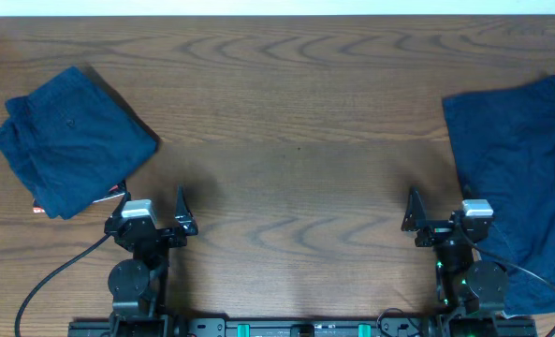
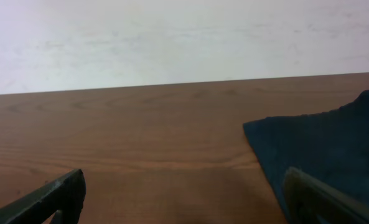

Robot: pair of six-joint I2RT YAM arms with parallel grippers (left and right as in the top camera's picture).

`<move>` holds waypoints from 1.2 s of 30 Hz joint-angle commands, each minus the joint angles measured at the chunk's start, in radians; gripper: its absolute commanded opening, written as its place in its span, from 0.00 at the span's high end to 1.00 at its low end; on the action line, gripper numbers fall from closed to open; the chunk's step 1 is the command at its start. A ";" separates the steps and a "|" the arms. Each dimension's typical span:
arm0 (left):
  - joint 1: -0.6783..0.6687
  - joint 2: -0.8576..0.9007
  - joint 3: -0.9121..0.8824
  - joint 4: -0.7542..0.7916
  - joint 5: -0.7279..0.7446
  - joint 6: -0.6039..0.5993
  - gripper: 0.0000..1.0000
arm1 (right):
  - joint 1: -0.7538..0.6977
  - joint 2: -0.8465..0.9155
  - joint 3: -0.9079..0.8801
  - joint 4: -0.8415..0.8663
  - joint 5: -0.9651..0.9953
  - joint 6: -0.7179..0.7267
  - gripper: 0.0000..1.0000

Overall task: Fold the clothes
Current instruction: 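Move the right gripper toward the crumpled navy shorts at right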

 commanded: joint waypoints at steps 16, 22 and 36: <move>0.002 -0.005 -0.034 -0.013 -0.005 0.016 0.02 | -0.007 -0.005 -0.001 -0.003 -0.007 -0.013 0.01; 0.002 -0.005 -0.034 -0.013 -0.005 0.016 0.02 | -0.007 -0.005 -0.001 -0.003 -0.008 -0.013 0.01; 0.002 -0.001 -0.016 -0.024 0.018 -0.144 0.02 | -0.007 -0.003 0.004 0.003 -0.093 0.108 0.01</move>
